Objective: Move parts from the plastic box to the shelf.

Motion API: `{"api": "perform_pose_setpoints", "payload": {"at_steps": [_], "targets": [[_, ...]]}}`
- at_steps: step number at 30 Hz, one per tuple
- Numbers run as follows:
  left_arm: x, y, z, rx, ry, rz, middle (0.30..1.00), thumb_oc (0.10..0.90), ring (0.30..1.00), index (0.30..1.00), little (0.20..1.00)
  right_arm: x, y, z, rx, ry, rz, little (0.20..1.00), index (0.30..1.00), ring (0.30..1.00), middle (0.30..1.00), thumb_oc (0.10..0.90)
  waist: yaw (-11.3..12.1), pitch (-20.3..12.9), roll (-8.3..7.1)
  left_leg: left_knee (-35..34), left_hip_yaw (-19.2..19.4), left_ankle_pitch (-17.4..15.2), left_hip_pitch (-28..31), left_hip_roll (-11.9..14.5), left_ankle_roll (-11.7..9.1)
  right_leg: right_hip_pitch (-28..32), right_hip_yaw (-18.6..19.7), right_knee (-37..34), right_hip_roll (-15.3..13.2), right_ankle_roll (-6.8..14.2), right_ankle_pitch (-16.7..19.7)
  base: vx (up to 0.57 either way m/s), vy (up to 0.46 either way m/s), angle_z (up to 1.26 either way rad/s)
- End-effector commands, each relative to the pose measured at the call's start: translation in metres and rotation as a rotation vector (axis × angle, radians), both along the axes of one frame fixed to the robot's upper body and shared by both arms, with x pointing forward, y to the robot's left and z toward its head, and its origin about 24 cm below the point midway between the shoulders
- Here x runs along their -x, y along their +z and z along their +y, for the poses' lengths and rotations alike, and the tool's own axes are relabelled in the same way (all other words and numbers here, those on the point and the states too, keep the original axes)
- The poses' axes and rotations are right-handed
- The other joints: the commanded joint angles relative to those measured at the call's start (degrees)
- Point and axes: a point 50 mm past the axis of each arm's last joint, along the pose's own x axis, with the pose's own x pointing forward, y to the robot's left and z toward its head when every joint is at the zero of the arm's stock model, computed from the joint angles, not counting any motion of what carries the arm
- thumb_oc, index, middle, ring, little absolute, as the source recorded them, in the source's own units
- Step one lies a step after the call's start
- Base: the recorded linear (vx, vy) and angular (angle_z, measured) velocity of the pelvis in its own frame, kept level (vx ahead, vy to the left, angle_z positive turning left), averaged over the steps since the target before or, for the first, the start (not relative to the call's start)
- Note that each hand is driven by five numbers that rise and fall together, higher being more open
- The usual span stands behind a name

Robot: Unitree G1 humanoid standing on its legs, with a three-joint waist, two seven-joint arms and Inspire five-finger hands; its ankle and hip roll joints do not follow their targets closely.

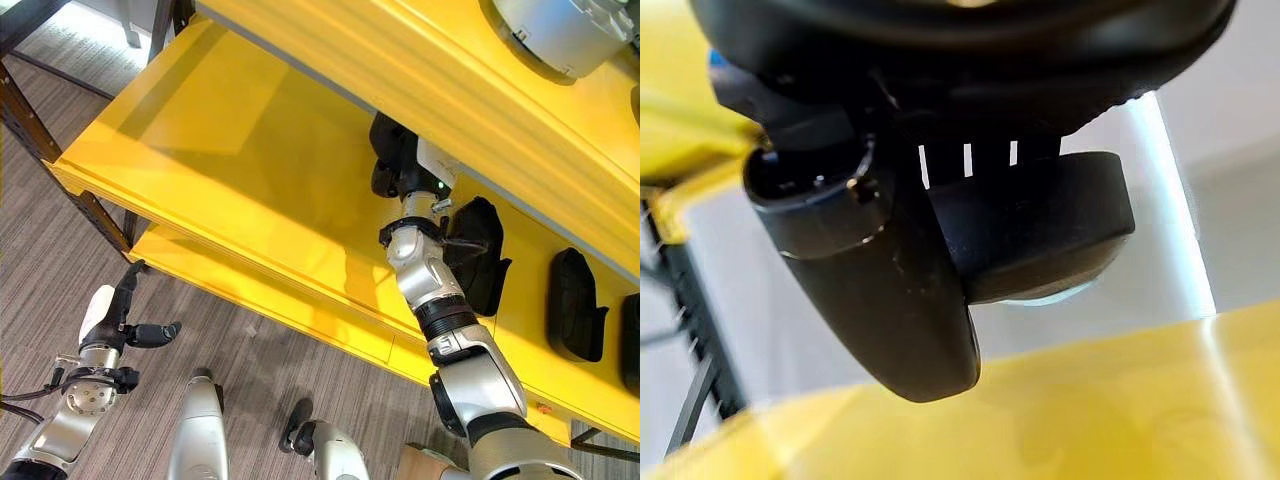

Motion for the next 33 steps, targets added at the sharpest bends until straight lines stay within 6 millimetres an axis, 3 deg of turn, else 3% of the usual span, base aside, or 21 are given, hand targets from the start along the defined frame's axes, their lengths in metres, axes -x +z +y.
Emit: {"api": "perform_pose_setpoints", "payload": {"at_steps": [1,2,5,6,13,18,21,25,27,33], "targets": [[-0.011,0.045,-0.014,-0.081,-0.126,-0.229,1.0,0.9,1.0,1.0,1.0,0.008,0.088,-0.009,0.152,-0.018,-0.307,0.3,0.3,0.3,0.3,0.4,0.1,-3.3,-0.09,1.25,-3.22,-2.21,1.3,2.34,-0.32,4.25,5.64,-3.65,-4.77,5.95,6.85,0.0,0.0,0.0],[-0.011,0.046,-0.012,-0.084,-0.119,-0.233,1.0,0.9,1.0,1.0,1.0,0.009,0.087,0.004,0.218,0.028,-0.3,0.3,0.3,0.3,0.3,0.4,0.23,-3.05,-0.18,1.44,-3.38,-2.14,0.97,2.17,-0.3,4.02,5.56,-3.45,-4.88,5.89,6.83,0.0,0.0,0.0],[-0.011,0.047,-0.012,-0.085,-0.115,-0.238,1.0,0.9,1.0,1.0,1.0,0.007,0.081,0.011,0.257,0.052,-0.271,0.3,0.3,0.3,0.3,0.4,0.4,-3.02,-0.3,1.37,-3.49,-2.12,0.79,2.08,-0.26,3.96,5.4,-3.56,-4.89,5.84,6.8,0.0,0.0,0.0],[-0.01,0.046,-0.011,-0.085,-0.108,-0.239,1.0,0.9,1.0,1.0,1.0,0.006,0.074,0.022,0.326,0.088,-0.243,0.3,0.3,0.3,0.3,0.4,0.64,-2.89,-0.51,1.29,-3.58,-2.06,0.57,1.91,-0.26,3.94,5.21,-3.73,-4.96,5.95,6.95,0.0,0.0,0.0],[-0.011,0.044,-0.011,-0.085,-0.103,-0.235,1.0,0.9,1.0,1.0,1.0,0.004,0.061,0.033,0.364,0.122,-0.185,0.3,0.3,0.3,0.3,0.4,0.69,-2.3,-0.6,1.5,-3.81,-2.04,-0.14,1.6,-0.15,3.52,5.03,-3.46,-5.14,5.93,7.06,0.0,0.005,0.03],[-0.013,0.043,-0.015,-0.073,-0.115,-0.234,1.0,0.9,1.0,1.0,1.0,-0.006,0.027,0.031,0.318,0.097,-0.047,0.3,0.3,0.3,0.3,0.4,0.91,-1.49,-0.25,1.91,-3.94,-2.07,-0.41,1.27,-0.04,3.32,4.86,-3.02,-5.25,5.79,6.78,0.0,0.01,0.06],[-0.016,0.042,-0.02,-0.053,-0.127,-0.237,1.0,0.9,1.0,1.0,1.0,-0.011,-0.008,0.03,0.276,0.067,0.079,0.3,0.3,0.3,0.3,0.4,0.92,-0.95,0.42,1.96,-3.93,-2.1,-0.46,1.19,0.05,3.13,4.88,-2.85,-5.48,5.74,6.7,0.0,0.0,0.0],[-0.017,0.042,-0.023,-0.046,-0.135,-0.237,1.0,0.9,1.0,1.0,1.0,-0.012,-0.024,0.032,0.253,0.063,0.141,0.3,0.3,0.3,0.3,0.4,0.83,-0.88,0.91,1.85,-3.87,-1.98,-0.49,1.16,0.06,3.1,4.94,-2.87,-5.58,5.7,6.6,0.0,0.0,0.0],[-0.018,0.04,-0.026,-0.036,-0.15,-0.231,1.0,0.9,1.0,1.0,1.0,-0.013,-0.05,0.026,0.234,0.015,0.24,0.3,0.3,0.3,0.3,0.4,0.6,-0.89,1.55,1.9,-3.84,-2.01,-0.54,1.04,0.1,2.82,5.08,-2.54,-5.86,5.74,6.64,-0.01,0.034,0.0],[-0.02,0.039,-0.03,-0.031,-0.176,-0.221,1.0,0.9,1.0,1.0,1.0,-0.012,-0.072,0.013,0.225,-0.059,0.337,0.3,0.3,0.3,0.3,0.4,0.39,-0.83,2.41,1.78,-3.81,-1.79,-0.62,0.88,0.14,2.6,5.23,-2.55,-6.02,5.8,6.89,0.0,0.004,0.01]]}}
